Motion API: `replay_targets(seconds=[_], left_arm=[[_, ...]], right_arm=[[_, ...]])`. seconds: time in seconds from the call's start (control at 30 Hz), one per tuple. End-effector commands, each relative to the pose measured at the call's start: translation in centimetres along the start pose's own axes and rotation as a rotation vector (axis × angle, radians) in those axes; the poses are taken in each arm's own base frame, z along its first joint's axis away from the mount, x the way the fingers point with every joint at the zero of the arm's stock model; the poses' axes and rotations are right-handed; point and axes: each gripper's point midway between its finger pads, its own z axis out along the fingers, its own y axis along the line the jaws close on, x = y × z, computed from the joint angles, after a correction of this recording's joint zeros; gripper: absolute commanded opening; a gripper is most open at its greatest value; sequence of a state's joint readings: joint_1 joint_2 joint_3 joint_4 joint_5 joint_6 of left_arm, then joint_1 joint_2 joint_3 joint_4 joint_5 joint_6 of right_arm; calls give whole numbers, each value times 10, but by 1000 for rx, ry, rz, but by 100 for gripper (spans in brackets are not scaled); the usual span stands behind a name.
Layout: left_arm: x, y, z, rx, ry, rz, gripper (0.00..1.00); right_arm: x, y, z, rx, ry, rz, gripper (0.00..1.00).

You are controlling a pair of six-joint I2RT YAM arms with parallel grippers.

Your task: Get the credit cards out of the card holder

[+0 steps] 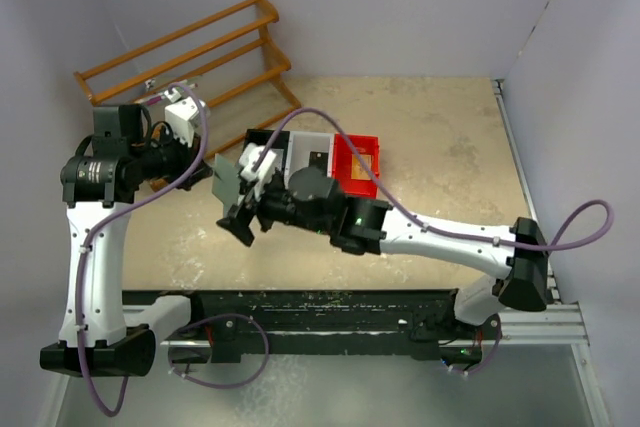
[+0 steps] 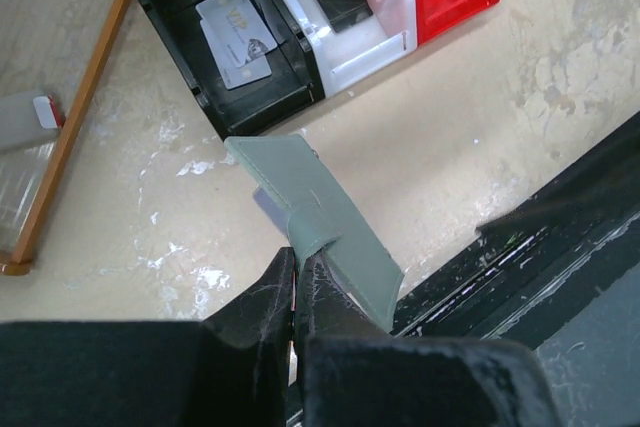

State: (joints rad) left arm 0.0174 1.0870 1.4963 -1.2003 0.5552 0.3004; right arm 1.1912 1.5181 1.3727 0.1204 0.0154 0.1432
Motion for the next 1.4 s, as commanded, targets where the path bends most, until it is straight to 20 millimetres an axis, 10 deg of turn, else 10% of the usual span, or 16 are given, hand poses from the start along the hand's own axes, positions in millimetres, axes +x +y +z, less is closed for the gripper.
replay_targets(seconds=[0.0,0.53,0.77,0.87,0.93,1.07,1.13,1.37], left_arm=[[-26,-6,-13,-9,-76,-47,0],[-36,-16,-23,9,-99,-79,0],[-43,-22,-30,23,-124,-73,0],[-45,-22,-32,24,-135,-56,0],[-47,-21,-32,23,-142,-36,11],[-52,-29,-39,48,-175,37,81],[-51,-36,-43,71,-190,78,99],[-29,-59,-39,215,-157,160,99]], right_arm=[[-30,-9,8,220,-156,-118,92],[-16,-15,54,451,-125,-143,82],[-6,-24,44,492,-60,-161,1],[-9,-20,36,425,-57,-170,0],[-15,-19,29,331,-51,-133,0],[-18,-17,15,39,-19,7,0],[-18,-16,4,-82,-9,34,0],[-20,7,-37,-513,75,83,0]])
